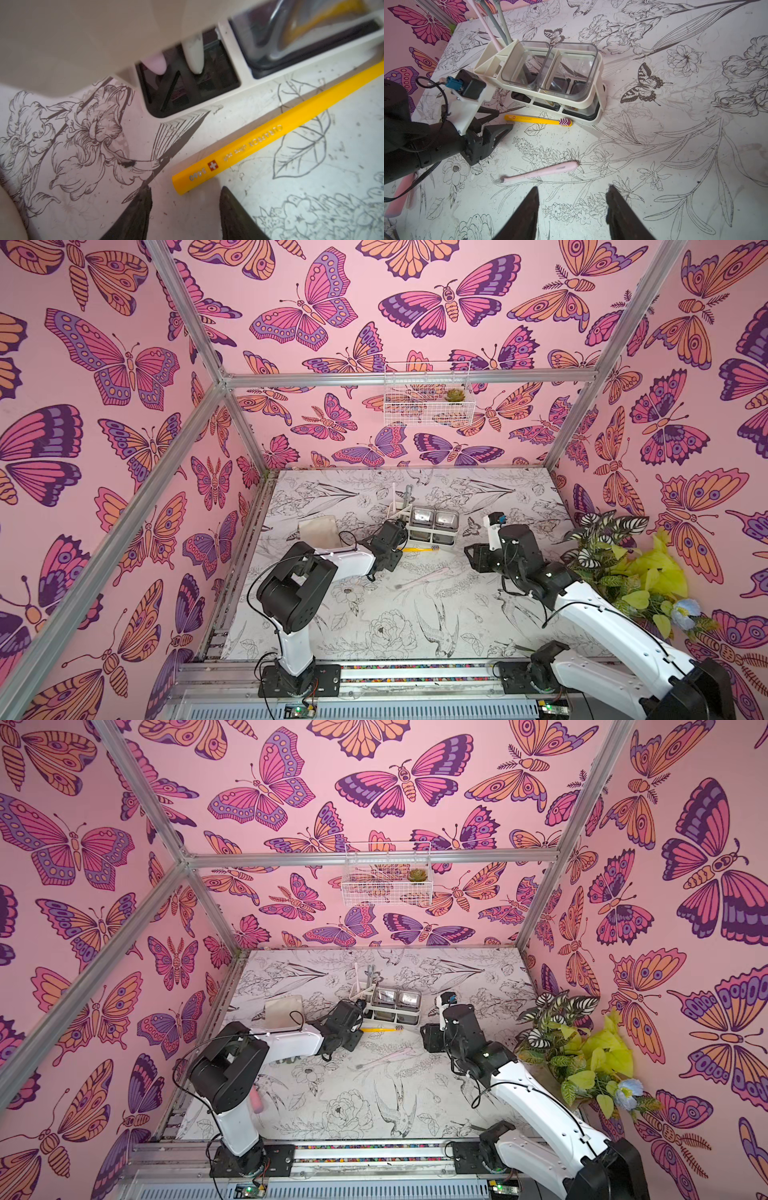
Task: Place the toothbrush into the toothbrush holder
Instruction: Pick up the toothbrush from the center of the board.
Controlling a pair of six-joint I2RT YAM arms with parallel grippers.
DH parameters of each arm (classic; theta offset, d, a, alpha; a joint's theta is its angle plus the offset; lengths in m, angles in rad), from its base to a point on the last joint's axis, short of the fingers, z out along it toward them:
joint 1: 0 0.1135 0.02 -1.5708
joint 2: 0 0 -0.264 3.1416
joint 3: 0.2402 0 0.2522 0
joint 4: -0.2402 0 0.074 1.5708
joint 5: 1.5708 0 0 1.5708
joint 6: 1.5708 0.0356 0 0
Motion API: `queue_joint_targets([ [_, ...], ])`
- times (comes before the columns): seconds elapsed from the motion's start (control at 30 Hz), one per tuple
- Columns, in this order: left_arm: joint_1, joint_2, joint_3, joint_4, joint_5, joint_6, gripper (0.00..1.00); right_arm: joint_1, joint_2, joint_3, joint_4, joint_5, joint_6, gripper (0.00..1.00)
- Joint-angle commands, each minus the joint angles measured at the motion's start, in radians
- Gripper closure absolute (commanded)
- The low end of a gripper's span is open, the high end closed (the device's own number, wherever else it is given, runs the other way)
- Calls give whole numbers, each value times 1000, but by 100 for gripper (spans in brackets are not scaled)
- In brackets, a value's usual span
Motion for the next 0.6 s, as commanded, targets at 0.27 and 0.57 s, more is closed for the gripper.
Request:
queue_joint_targets([
  [0.27,3,11,-31,19,83,44,51,-19,-38,-25,-31,9,16,46],
  [0.57,-4,-1,-64,22,104,43,54,-30,-71,-47,-29,6,23,46],
])
